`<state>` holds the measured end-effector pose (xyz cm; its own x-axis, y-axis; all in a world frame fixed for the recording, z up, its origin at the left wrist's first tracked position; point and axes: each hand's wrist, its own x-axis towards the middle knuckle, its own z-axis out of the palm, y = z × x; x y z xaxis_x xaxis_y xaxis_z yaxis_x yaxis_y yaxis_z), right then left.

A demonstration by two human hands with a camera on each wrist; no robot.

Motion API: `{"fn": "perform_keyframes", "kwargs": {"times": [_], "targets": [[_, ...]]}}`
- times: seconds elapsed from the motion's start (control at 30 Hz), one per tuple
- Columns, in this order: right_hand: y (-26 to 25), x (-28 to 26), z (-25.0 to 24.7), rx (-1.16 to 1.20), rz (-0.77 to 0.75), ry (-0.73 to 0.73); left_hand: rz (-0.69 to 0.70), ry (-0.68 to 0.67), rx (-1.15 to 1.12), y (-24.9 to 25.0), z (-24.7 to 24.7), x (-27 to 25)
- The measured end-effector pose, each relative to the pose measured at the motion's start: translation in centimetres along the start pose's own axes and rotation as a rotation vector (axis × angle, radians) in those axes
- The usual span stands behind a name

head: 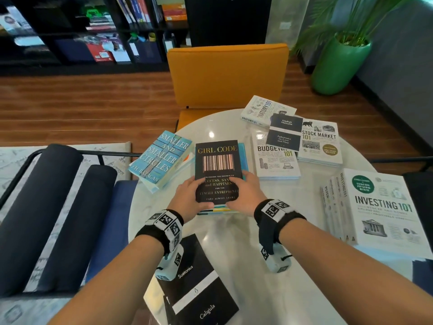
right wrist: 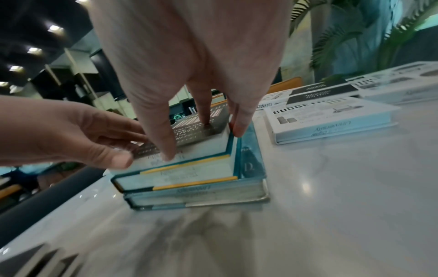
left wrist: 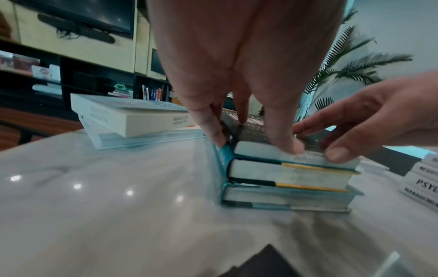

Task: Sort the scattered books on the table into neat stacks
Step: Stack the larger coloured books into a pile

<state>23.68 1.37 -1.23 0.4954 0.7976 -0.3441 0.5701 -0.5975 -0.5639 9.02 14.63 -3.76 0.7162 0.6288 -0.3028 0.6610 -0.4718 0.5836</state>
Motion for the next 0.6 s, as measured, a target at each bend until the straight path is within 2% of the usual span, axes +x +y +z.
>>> {"fn": "perform_keyframes", "kwargs": {"times": [0.07, 0.17, 0.6], "targets": [[-0.1, -0.4, 0.2, -0.042, -0.019, -0.020, 0.003, -0.036, 0.076, -0.3, -0.2, -0.4], [-0.4, -0.5, 0.4, -0.072, -0.027, 0.005, 0.009, -0.017, 0.140, -0.3, -0.3, -0.8], [-1.0, -0.7, 1.3, -0.162, 0.011, 0.038, -0.014, 0.004, 0.139, 0.1, -0.6, -1.4]]}}
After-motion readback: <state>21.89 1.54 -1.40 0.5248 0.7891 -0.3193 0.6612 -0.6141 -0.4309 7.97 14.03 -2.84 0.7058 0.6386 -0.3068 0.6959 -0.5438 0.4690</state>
